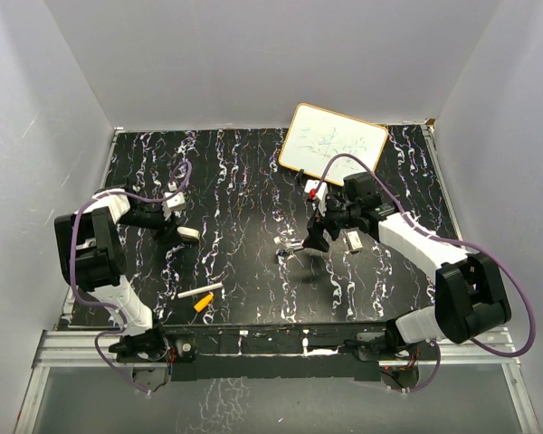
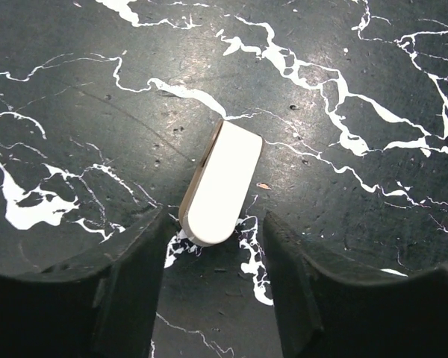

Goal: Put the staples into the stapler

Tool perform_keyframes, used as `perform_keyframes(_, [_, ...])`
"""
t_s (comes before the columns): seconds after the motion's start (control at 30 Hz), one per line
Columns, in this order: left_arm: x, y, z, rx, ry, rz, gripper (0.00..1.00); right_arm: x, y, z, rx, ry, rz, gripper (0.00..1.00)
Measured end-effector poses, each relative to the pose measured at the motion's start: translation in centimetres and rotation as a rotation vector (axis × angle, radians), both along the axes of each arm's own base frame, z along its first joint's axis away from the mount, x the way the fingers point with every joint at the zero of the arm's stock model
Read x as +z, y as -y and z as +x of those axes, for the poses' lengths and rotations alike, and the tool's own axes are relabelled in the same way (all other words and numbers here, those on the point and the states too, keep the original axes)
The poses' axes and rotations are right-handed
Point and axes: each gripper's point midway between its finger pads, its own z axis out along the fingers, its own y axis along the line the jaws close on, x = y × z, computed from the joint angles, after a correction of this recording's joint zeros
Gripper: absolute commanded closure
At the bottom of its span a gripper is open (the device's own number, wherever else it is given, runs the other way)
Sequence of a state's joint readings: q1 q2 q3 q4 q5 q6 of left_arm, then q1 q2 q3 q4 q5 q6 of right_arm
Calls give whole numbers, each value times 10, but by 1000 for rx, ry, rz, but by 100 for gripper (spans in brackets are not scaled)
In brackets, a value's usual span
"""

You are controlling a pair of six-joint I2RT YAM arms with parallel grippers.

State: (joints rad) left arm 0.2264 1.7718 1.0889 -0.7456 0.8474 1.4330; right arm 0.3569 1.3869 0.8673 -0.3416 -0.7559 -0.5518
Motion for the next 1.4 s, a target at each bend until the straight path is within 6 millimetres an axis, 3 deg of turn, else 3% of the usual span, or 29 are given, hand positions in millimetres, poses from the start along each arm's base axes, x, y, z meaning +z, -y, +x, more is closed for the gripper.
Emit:
perform_keyframes(0.2, [-8,10,-3,-5,-12,-20,80,-4,0,0,1,-13,-6,20])
perform_keyframes(0.4, [-6,38,-1,-10,-27,-39,90,-12,0,2,12,-46,-31,20])
perform_keyframes(0.53, [-7,96,-11,-95,-37,-54,97,-12,-2,11,15,-47,-38,20])
perform_keyframes(0.7, [-3,155,-28,-167,-44,-88,96,-11,-5,17,15,-42,-37,20])
perform_keyframes(0.83, [-2,184,-31,-180,-32,-94,87,-12,-5,17,13,-47,-37,20])
perform_keyframes(1.03, [-6,203,-28,-166,-15,-84,50,-15,-8,21,4,-57,-26,20])
perform_keyframes(1.23, [-2,198,-32,-126,-12,-71,24,-10,-18,30,-3,-40,17,20])
perform_keyframes(1.4, [38,177,-34,-81,67,-107,20,7,-46,36,23,-3,59,19])
